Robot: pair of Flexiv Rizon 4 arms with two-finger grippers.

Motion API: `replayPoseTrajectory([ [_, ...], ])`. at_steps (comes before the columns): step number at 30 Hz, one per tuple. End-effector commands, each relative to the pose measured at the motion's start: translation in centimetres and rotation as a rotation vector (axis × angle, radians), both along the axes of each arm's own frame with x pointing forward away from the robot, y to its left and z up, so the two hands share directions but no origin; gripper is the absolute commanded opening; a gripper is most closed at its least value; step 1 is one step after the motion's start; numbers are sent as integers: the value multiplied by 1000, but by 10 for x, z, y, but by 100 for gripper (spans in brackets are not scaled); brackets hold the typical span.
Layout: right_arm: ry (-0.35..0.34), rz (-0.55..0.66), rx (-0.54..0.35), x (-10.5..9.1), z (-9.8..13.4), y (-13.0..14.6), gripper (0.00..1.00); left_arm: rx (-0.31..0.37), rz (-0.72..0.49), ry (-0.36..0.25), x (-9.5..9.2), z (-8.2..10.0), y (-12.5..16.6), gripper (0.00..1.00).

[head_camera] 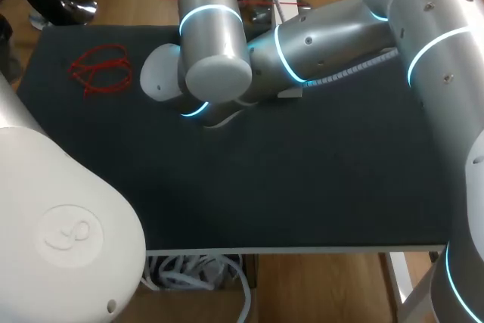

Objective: Grab the tape and strap the tape.

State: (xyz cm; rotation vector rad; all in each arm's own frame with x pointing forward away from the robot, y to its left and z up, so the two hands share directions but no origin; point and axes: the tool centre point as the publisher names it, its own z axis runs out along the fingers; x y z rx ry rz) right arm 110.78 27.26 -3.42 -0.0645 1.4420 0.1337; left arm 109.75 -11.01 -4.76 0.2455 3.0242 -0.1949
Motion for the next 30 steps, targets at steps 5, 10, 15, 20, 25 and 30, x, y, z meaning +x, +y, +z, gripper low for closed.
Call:
replayPoseTrajectory([
  [5, 9, 4, -2, -2, 4, 1, 0, 4, 1, 1, 0, 1, -1, 0],
  [10, 9, 5, -3, -3, 4, 1, 0, 4, 1, 1, 0, 1, -1, 0],
  [15, 3, 7, -1, -4, 4, 1, 0, 4, 1, 1, 0, 1, -1, 0],
  [20, -9, 12, -5, -5, 5, 0, 0, 4, 1, 1, 0, 1, -1, 0],
  [25, -10, 10, 0, -6, 5, 0, 0, 4, 1, 1, 0, 1, -1, 0],
  [30, -7, 5, 9, -6, 5, -2, 9, 4, 1, 1, 0, 1, -1, 0],
])
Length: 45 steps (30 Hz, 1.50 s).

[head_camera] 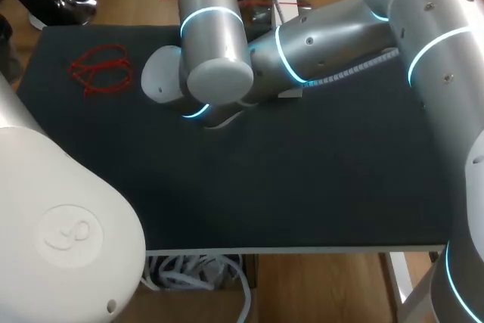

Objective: Grab the tape and strap the tape.

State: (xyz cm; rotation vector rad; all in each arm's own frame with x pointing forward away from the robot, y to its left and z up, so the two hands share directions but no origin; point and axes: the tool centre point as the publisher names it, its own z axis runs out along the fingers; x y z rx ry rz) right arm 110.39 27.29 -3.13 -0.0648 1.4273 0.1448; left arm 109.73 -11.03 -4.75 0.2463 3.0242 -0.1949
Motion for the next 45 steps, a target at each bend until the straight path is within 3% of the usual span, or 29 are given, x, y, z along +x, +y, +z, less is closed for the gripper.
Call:
replayPoseTrajectory([
  [1, 8, -4, 3, -3, 2, -3, 11, 4, 1, 1, 0, 1, 0, 0],
  [12, 3, -8, 2, -3, 5, -5, 6, 4, 1, 1, 0, 1, 0, 0],
  [21, 5, 4, 0, -8, 6, -6, 8, 4, 1, 1, 0, 1, 0, 0],
  [24, 5, 14, 5, -10, 7, -4, 3, 4, 1, 1, 0, 1, 0, 0],
  [31, 2, 48, 8, -19, 10, 3, 8, 4, 1, 1, 0, 1, 0, 0],
  [36, 1, 59, 12, -25, 11, 4, 17, 4, 1, 1, 0, 1, 0, 0],
  [45, -5, 69, 19, -39, 13, -2, 16, 4, 1, 1, 0, 1, 0, 0],
])
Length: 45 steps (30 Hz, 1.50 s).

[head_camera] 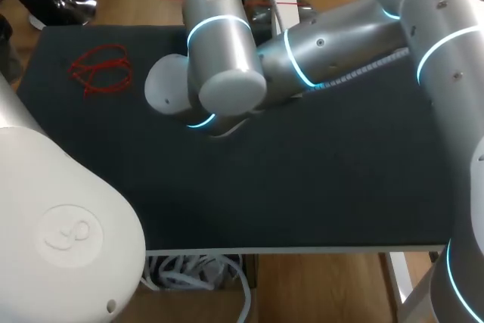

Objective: Grab the tape and strap the tape.

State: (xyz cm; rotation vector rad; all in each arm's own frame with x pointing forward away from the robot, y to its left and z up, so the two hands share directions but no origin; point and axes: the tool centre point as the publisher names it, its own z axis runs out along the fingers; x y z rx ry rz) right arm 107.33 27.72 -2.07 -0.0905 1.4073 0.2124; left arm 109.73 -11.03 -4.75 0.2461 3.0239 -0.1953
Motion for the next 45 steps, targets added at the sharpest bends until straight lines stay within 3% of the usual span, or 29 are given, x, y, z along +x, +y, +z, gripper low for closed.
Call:
replayPoseTrajectory([
  [1, 15, 5, -2, -10, 2, -8, 17, 4, 1, 1, 0, 1, 0, 0],
  [17, 39, -17, 16, -42, -3, -45, 13, 4, 1, 1, 0, 1, 0, 0],
  [29, 50, -77, 24, -47, -11, -75, 11, 4, 1, 1, 0, 1, 0, 0],
  [30, 50, -77, 24, -47, -11, -76, 13, 4, 1, 1, 0, 1, 0, 0],
  [32, 45, -80, 28, -46, -12, -78, 37, 4, 1, 1, 0, 1, 0, 0],
  [33, 41, -80, 28, -46, -11, -79, 74, 4, 1, 1, 0, 1, 0, 0],
  [34, 37, -79, 29, -46, -11, -79, 100, 4, 1, 1, 0, 1, 0, 0],
  [45, 35, -74, 35, -45, -11, -80, 100, 4, 1, 1, 0, 1, 0, 0],
])
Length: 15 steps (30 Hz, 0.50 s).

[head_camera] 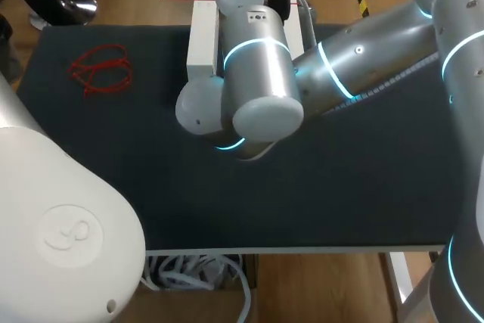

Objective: Grab the tape and strap the tape.

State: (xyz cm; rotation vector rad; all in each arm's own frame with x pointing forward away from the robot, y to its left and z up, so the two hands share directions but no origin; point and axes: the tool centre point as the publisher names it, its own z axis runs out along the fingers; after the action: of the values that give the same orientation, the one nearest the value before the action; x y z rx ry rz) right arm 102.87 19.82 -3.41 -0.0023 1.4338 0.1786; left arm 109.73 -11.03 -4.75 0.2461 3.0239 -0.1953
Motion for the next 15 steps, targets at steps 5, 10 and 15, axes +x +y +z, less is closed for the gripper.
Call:
replayPoseTrajectory([
  [5, 5, 2, -3, 0, 2, -1, 100, 4, 1, 1, 0, 1, 0, 0],
  [10, 5, 2, -3, 0, 2, -1, 100, 6, 2, -2, 3, 2, 3, 0],
  [15, 5, 2, -3, 0, 2, -1, 100, 52, 26, -1, 8, -2, 17, 0],
])
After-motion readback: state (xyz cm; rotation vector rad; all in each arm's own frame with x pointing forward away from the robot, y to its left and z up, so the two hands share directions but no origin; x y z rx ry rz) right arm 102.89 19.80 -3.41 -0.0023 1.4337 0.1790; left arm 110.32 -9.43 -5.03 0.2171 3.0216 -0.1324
